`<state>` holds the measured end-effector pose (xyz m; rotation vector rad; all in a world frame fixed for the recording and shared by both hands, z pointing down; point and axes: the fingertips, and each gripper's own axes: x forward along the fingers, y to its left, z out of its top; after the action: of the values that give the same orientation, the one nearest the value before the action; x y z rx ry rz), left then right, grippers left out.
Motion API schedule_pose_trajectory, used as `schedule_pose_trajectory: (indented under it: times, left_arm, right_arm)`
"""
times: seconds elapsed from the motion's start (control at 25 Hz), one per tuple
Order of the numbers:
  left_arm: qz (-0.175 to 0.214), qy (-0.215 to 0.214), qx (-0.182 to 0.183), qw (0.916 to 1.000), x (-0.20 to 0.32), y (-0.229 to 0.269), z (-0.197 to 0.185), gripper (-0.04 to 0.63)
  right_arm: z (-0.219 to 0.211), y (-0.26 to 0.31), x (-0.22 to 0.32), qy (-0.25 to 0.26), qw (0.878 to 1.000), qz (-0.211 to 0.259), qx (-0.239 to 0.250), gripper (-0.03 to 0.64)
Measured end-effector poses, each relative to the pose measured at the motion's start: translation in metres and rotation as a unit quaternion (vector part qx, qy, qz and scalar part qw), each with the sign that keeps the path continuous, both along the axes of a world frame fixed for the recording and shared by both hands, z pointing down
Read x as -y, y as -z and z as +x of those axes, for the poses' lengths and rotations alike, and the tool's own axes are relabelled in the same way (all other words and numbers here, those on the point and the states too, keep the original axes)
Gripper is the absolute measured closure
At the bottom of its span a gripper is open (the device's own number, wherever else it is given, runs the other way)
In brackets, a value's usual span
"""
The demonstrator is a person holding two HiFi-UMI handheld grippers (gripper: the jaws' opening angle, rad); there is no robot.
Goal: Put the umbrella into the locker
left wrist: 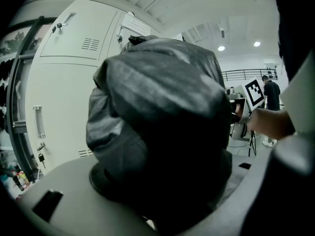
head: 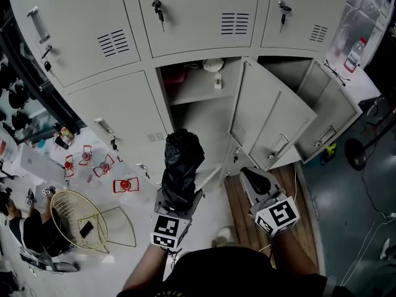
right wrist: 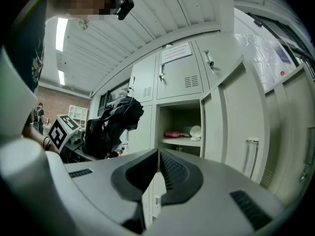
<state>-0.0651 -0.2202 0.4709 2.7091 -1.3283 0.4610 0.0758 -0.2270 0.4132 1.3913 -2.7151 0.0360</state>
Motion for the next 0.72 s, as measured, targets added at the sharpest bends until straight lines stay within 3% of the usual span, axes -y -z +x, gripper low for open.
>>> schedule_pose_trajectory:
  times: [0.72]
  left_arm:
    - [-0.010,0.024,0.009,0.9996,0.034,-0.009,0.028,0.304]
  right_arm:
    - [0.018,0.002,0.046,0.034,0.999,0.007,0.016,0.584]
